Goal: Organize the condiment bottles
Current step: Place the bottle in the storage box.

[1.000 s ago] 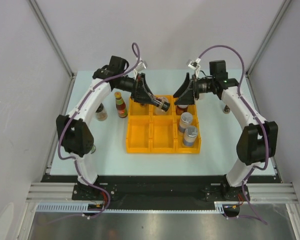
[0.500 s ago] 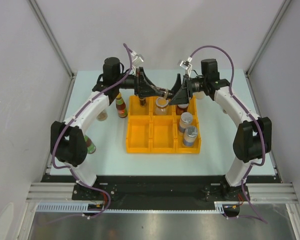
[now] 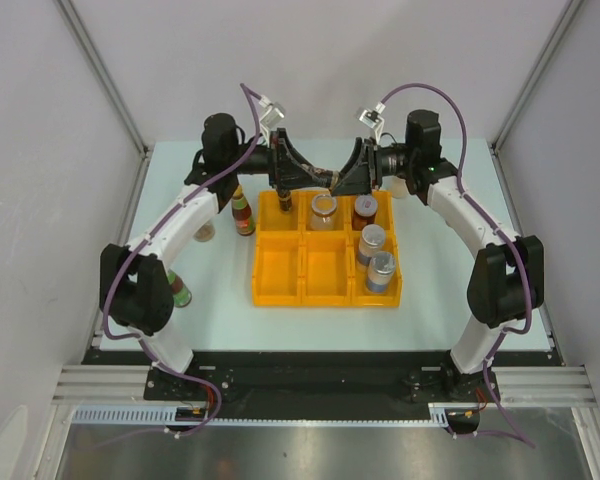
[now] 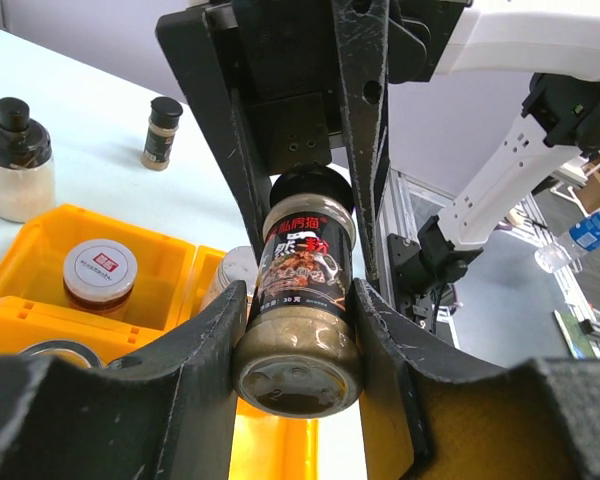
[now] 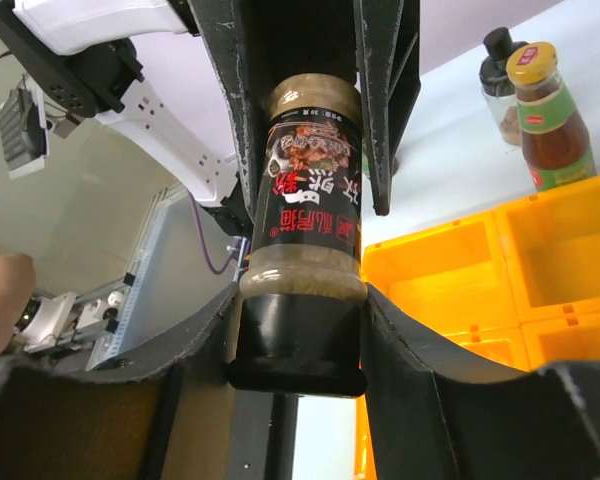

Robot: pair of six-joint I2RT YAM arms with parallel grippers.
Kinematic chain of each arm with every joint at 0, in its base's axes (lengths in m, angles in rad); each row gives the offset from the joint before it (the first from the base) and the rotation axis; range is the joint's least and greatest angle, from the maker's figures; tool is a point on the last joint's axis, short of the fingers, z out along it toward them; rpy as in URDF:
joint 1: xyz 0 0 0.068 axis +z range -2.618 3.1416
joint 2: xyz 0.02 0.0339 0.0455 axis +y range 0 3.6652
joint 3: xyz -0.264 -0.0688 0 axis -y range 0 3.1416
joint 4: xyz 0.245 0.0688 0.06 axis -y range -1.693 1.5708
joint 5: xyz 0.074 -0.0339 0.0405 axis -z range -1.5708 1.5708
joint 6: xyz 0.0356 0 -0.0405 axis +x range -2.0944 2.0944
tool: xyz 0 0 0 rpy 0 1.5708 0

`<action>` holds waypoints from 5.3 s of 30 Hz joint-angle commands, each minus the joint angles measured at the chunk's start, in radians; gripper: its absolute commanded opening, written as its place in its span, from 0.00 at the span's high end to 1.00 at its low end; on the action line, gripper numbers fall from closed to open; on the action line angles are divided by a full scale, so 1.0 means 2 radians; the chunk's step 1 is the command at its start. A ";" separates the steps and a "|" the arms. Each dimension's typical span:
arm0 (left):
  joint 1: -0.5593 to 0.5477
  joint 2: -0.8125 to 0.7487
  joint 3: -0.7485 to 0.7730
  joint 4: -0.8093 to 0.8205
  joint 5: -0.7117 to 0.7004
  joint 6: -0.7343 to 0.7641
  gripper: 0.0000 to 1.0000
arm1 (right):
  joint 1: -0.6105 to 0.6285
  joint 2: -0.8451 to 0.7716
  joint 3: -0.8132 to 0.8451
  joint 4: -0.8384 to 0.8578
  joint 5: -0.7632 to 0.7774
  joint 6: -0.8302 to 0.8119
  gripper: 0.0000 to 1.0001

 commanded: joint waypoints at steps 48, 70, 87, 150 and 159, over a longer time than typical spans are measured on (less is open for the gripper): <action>0.086 -0.004 0.026 -0.066 0.023 0.031 0.02 | -0.026 -0.036 0.041 -0.089 0.035 -0.049 1.00; 0.252 -0.129 0.003 -0.337 -0.082 0.207 0.00 | 0.156 0.201 0.402 -0.541 0.526 -0.390 1.00; 0.329 -0.200 -0.125 -0.334 -0.104 0.267 0.00 | 0.218 0.265 0.399 -0.511 0.708 -0.411 1.00; 0.329 -0.192 -0.161 -0.317 -0.059 0.266 0.00 | 0.254 0.344 0.450 -0.576 0.765 -0.474 0.24; 0.328 -0.191 -0.160 -0.318 -0.054 0.268 0.00 | 0.250 0.289 0.435 -0.559 0.757 -0.456 0.27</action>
